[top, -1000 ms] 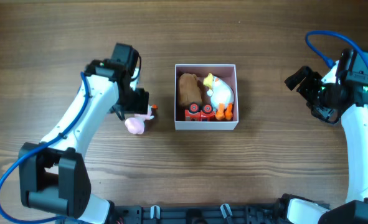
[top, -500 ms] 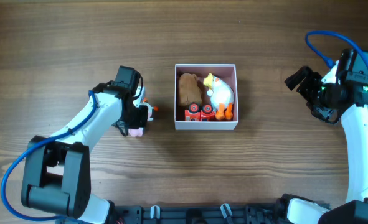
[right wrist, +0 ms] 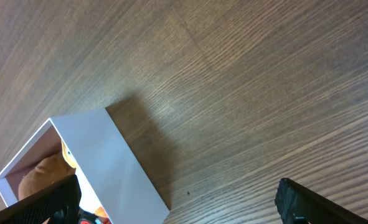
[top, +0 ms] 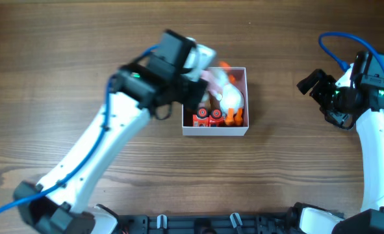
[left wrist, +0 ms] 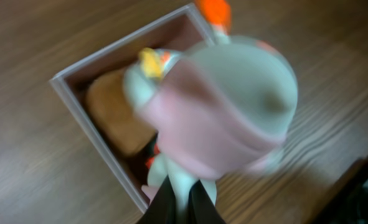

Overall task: Pack container
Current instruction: 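Lower the bunny into the box on top of the truck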

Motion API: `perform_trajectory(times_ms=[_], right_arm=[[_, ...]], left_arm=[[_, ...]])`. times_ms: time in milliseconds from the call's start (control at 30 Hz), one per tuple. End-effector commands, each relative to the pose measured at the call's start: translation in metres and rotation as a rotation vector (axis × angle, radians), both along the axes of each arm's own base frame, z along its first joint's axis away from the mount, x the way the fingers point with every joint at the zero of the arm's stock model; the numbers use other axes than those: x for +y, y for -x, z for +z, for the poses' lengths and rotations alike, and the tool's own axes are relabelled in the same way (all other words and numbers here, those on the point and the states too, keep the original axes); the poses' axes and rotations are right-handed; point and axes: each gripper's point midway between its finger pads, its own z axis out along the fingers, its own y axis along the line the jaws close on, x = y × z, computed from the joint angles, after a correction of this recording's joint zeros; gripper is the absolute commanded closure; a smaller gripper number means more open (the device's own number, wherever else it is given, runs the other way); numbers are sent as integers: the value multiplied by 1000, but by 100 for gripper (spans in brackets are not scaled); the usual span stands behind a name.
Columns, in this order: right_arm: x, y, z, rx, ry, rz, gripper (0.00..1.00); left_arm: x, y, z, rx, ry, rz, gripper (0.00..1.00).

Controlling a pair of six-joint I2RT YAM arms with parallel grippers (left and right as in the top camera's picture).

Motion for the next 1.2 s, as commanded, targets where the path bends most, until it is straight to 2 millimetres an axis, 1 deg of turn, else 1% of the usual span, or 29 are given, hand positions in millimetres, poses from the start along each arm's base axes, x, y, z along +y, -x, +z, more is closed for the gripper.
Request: perform_trajectory(times_ms=[0, 33, 67, 133, 200, 267, 400, 433, 500, 533, 567, 600, 633, 667, 700, 733, 767, 800, 833, 867, 900, 933, 967, 1000, 1033, 1067, 1100, 1133, 1167], right_arm=[[1, -2, 2, -8, -13, -2, 0], [1, -2, 2, -8, -12, -2, 0], [1, -2, 2, -8, -13, -2, 0], [1, -2, 2, -8, -13, -2, 1], [1, -2, 2, -8, -13, -2, 0], [1, -2, 2, -8, -13, -2, 0], [1, -2, 2, -8, -13, -2, 0], [1, -2, 2, -8, -12, -2, 0], [1, -2, 2, -8, -12, -2, 0], [1, -2, 2, -8, -13, -2, 0], [1, -2, 2, -8, -13, -2, 0], [1, -2, 2, -8, -12, -2, 0], [1, -2, 2, -8, -12, -2, 0], [1, -2, 2, -8, -12, -2, 0], [1, -2, 2, -8, -12, -2, 1], [1, -2, 2, -8, -12, -2, 1], [1, -2, 2, -8, -12, -2, 0], [1, -2, 2, -8, -12, -2, 0], [1, -2, 2, -8, -13, -2, 0], [1, -2, 2, -8, -12, -2, 0], [1, -2, 2, -8, -13, -2, 1], [1, -2, 2, -8, -12, -2, 0], [1, -2, 2, -8, -13, -2, 0], [1, -2, 2, -8, -13, -2, 0], [1, -2, 2, -8, -13, -2, 0], [1, -2, 2, -8, -13, -2, 0], [1, -2, 2, -8, -12, -2, 0], [1, -2, 2, -8, -12, -2, 0], [1, -2, 2, -8, -12, -2, 0]], left_arm=[[-59, 12, -39, -30, -48, -246, 96], [-68, 17, -66, -28, -120, -344, 96], [-69, 18, -82, -18, -169, -360, 96], [-70, 17, -104, 16, -212, -366, 96], [-67, 18, -121, 54, -236, -366, 96], [-63, 19, -126, 74, -255, -362, 94], [-48, 12, -130, 67, -322, -326, 91], [-46, 12, -130, 71, -325, -325, 86], [-41, 7, -131, 52, -360, -307, 85], [-39, 6, -131, 45, -369, -302, 77], [-39, 6, -131, 44, -369, -302, 64], [-39, 6, -131, 44, -369, -302, 40], [-40, 5, -130, 42, -368, -301, 0], [-40, 4, -126, 36, -360, -294, 0], [-40, -2, -114, 21, -346, -223, 0], [-36, -8, -96, -10, -344, -159, 0], [-33, -12, -83, -34, -341, -126, 0], [-27, -16, -52, -92, -327, -73, 0], [-23, -18, -28, -131, -306, -43, 0], [-9, -19, 3, -181, -270, 35, 0], [23, -21, 34, -206, -229, 180, 0], [43, -22, 47, -189, -187, 267, 0], [51, -22, 51, -162, -148, 297, 0], [50, -18, 50, -92, -72, 269, 0], [37, -9, 42, -15, -4, 143, 9], [30, -3, 27, 41, 9, 78, 25], [28, -2, 12, 73, -12, 62, 36], [22, -1, -15, 129, -48, 48, 49], [11, 1, -43, 190, -79, 21, 61]])
